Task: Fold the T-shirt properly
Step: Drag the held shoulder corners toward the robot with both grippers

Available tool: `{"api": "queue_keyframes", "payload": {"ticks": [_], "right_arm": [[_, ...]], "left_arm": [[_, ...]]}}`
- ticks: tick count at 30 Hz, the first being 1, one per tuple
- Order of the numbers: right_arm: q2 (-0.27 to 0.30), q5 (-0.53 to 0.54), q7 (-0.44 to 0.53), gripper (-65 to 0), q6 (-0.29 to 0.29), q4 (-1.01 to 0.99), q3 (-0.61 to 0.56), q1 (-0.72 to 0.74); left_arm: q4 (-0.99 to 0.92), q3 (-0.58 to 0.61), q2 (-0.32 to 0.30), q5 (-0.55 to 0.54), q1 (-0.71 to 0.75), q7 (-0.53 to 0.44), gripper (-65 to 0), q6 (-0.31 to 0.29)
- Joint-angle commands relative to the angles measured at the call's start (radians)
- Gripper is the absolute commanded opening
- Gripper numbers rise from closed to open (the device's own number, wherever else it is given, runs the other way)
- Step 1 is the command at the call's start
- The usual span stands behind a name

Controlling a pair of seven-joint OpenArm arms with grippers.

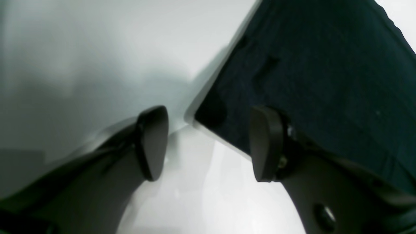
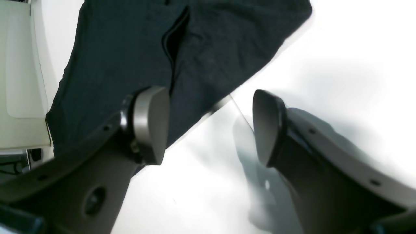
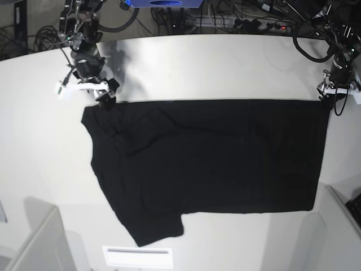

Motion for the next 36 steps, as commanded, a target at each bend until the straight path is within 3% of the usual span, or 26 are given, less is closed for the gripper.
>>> {"api": "queue_keyframes", "payload": {"ticks": [1, 14, 20, 31, 36], "right_arm": [[0.006, 0.004, 0.016, -26.6, 0.017, 0.017, 0.001, 0.005], [0.001, 0.007, 0.019, -26.6, 0.017, -0.06, 0.01, 0.044], [0.009, 0.152, 0.019, -26.9, 0.017, -0.21, 0.056, 0.108], [0.013, 0.145, 0.019, -27.0, 0.017, -0.346, 0.084, 0.197], [0.045, 0.145, 0.019, -27.3, 0.017, -0.385, 0.081, 0.209]], "left_arm": [[0.015, 0.0, -0.02, -0.019, -0.015, -0.017, -26.8, -0.01], [-0.16, -0.003, -0.02, -0.012, -0.118, -0.015, -26.8, -0.007], [-0.197, 0.001, -0.02, -0.011, -0.119, -0.015, -27.0, -0.007], [-0.197, 0.003, -0.02, -0.011, -0.121, -0.015, -27.0, -0.004], [-0.199, 0.003, -0.02, -0.011, -0.121, -0.015, -27.0, -0.004]]}}
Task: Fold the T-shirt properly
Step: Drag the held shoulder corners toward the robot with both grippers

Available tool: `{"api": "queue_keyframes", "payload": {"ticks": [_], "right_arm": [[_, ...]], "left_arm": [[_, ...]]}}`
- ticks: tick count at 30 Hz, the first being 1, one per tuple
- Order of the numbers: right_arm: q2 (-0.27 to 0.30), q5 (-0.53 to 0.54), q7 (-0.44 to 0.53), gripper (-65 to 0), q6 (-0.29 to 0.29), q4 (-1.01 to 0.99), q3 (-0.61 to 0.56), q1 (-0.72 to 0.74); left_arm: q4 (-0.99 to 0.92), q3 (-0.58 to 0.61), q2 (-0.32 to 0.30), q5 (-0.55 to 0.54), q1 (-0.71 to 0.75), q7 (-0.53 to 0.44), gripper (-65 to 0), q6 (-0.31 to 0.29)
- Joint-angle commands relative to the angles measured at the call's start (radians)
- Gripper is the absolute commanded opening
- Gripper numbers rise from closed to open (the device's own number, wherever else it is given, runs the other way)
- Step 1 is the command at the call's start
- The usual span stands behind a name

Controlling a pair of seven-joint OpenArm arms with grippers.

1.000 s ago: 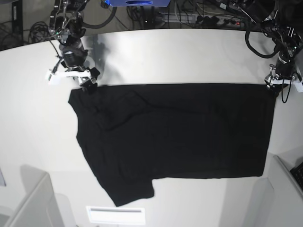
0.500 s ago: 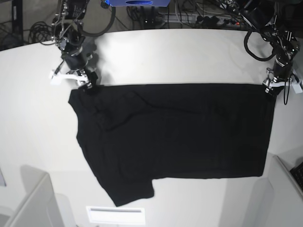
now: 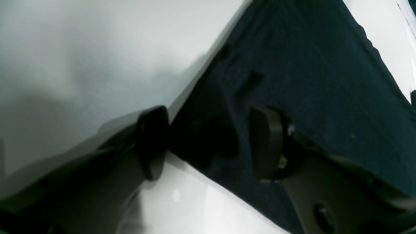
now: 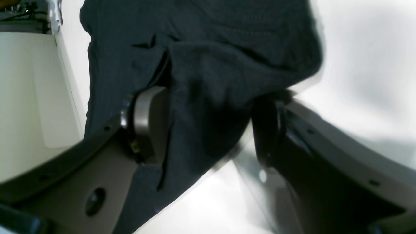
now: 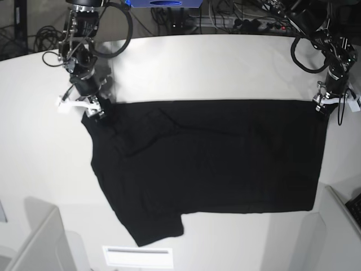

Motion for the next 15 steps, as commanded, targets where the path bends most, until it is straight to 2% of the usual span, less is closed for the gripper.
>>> {"api": "queue_keyframes", "payload": {"ticks": [1, 6, 8, 12, 15], "right_arm": [[0.003, -0.033, -0.019, -27.3, -0.048, -0.019, 0.006, -0.003], [0.005, -0.033, -0.019, -27.3, -0.048, -0.041, 0.007, 0.008], [0.005, -0.033, -0.019, -27.3, -0.048, -0.042, 0.007, 0.012], [0.005, -0.033, -0.019, -27.6, -0.048, -0.042, 0.007, 0.014], [0.009, -0.033, -0.019, -33.0, -0.048, -0.042, 0.007, 0.015]], "left_arm": [[0.004, 0.002, -0.008, 0.012, -0.003, 0.026, -27.0, 0.008], [0.004, 0.002, -0.008, 0.012, -0.014, 0.026, -27.3, 0.008], [-0.007, 0.002, -0.008, 0.012, -0.018, 0.026, -29.9, 0.008], [-0.053, 0.002, -0.01, 0.012, -0.025, 0.026, -45.1, 0.008], [-0.057, 0.002, -0.01, 0.012, -0.032, 0.026, -52.5, 0.008]]}}
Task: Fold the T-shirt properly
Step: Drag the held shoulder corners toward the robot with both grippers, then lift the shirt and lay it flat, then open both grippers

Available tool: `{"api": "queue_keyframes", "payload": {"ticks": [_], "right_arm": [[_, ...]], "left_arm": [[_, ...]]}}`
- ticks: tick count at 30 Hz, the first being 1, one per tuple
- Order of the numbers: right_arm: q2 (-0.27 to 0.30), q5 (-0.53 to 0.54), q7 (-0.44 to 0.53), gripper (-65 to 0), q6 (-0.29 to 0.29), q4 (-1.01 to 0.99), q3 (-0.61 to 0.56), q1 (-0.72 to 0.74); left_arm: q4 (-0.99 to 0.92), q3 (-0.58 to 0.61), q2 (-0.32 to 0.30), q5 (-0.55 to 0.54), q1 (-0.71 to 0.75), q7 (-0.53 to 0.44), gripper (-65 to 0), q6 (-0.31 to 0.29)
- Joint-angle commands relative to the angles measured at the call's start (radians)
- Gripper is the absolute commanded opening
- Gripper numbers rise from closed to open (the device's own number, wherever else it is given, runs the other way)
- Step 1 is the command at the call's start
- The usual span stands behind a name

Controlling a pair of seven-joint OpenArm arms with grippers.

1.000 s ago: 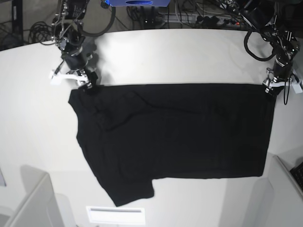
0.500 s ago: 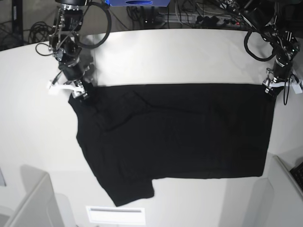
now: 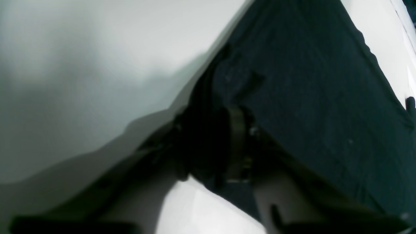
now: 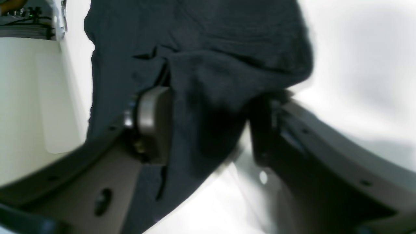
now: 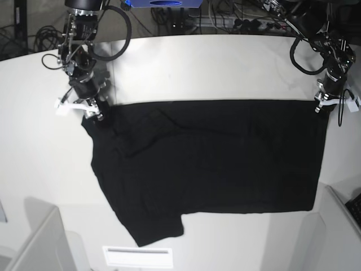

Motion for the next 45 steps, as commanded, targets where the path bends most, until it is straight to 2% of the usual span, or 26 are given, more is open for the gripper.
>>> {"api": "queue_keyframes", "payload": {"ticks": [1, 3, 6, 8, 12, 20, 29, 34, 41, 45], "right_arm": [[0.013, -0.031, -0.038, -36.3, -0.054, -0.01, 0.003, -0.009], [0.016, -0.031, -0.038, -43.4, -0.054, -0.017, 0.003, -0.009], [0.023, -0.031, -0.038, -55.1, -0.054, -0.04, 0.005, 0.006], [0.042, -0.029, -0.038, -65.0, -0.054, -0.062, 0.005, 0.011], [0.047, -0.026, -0.038, -65.0, -0.054, -0.069, 0.006, 0.006], [0.047, -0.026, -0.044, -65.0, -0.054, -0.016, 0.005, -0.046], [0.047, -0.026, -0.044, -65.0, -0.054, 0.118, 0.006, -0.137], [0.047, -0.025, -0.045, -65.0, -0.054, 0.168, 0.006, -0.189], [0.047, -0.025, -0.045, -65.0, -0.054, 0.222, 0.009, -0.27], [0.04, -0.025, -0.045, -65.0, -0.054, 0.233, 0.055, -0.305]], "left_arm": [[0.004, 0.002, -0.007, 0.021, -0.004, 0.036, -54.1, 0.008], [0.004, 0.002, -0.007, 0.021, -0.006, 0.036, -57.1, 0.008], [0.004, 0.004, -0.018, 0.023, -0.006, 0.038, -65.0, 0.008], [0.004, 0.039, -0.038, 0.023, 0.0, 0.038, -65.0, 0.008], [0.005, 0.117, -0.067, 0.021, 0.02, 0.038, -65.0, 0.008], [0.022, 0.119, -0.065, 0.017, 0.065, 0.038, -65.0, 0.008], [0.16, 0.122, -0.059, 0.015, 0.174, 0.039, -65.0, 0.008], [0.195, 0.111, -0.059, 0.015, 0.212, 0.121, -65.0, 0.006], [0.206, 0.111, -0.056, 0.015, 0.272, 0.122, -65.0, 0.003], [0.211, 0.111, -0.056, 0.015, 0.309, 0.124, -65.0, 0.003]]}}
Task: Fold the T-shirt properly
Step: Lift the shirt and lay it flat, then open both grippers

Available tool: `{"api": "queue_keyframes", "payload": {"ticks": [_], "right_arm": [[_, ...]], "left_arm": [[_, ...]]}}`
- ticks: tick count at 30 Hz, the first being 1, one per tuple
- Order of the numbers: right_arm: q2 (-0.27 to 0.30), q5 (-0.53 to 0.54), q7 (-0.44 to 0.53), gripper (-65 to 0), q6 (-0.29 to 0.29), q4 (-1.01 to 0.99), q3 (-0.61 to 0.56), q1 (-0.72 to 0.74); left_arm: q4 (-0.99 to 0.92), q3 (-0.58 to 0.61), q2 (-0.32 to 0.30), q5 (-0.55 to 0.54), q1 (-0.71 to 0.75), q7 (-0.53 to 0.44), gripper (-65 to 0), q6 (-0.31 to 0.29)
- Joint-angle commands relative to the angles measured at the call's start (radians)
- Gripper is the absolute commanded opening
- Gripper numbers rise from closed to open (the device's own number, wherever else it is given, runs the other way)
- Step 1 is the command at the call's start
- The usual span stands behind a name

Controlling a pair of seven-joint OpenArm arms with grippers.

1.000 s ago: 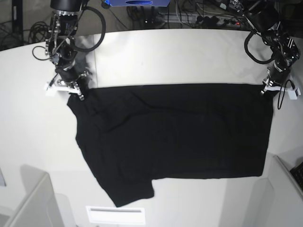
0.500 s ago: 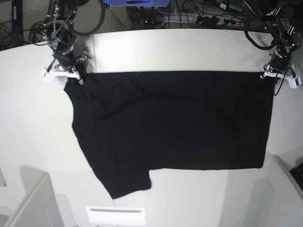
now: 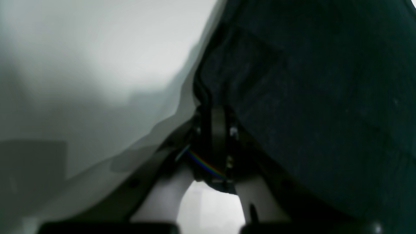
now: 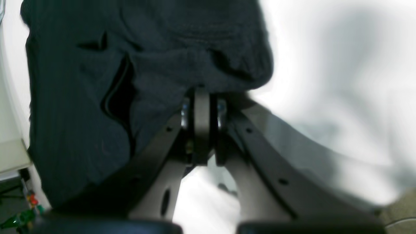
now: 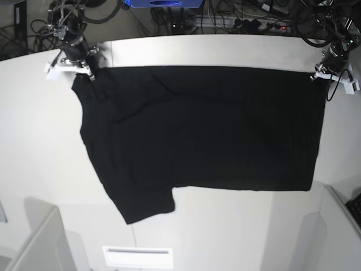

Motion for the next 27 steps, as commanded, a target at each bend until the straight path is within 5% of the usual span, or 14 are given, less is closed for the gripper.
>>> {"api": "queue_keyframes", "payload": {"ticks": [1, 27], "right_arm": [[0.007, -0.007, 0.011, -65.0, -0.004, 0.018, 0.011, -0.018], [0.009, -0.007, 0.009, -65.0, -0.004, 0.115, 0.009, -0.179]], "left_arm": [[0.011, -0.003, -0.008, 0.038, 0.028, 0.047, -65.0, 0.014], [0.178, -0.001, 0.041, 0.038, 0.24, 0.048, -65.0, 0.014]]}}
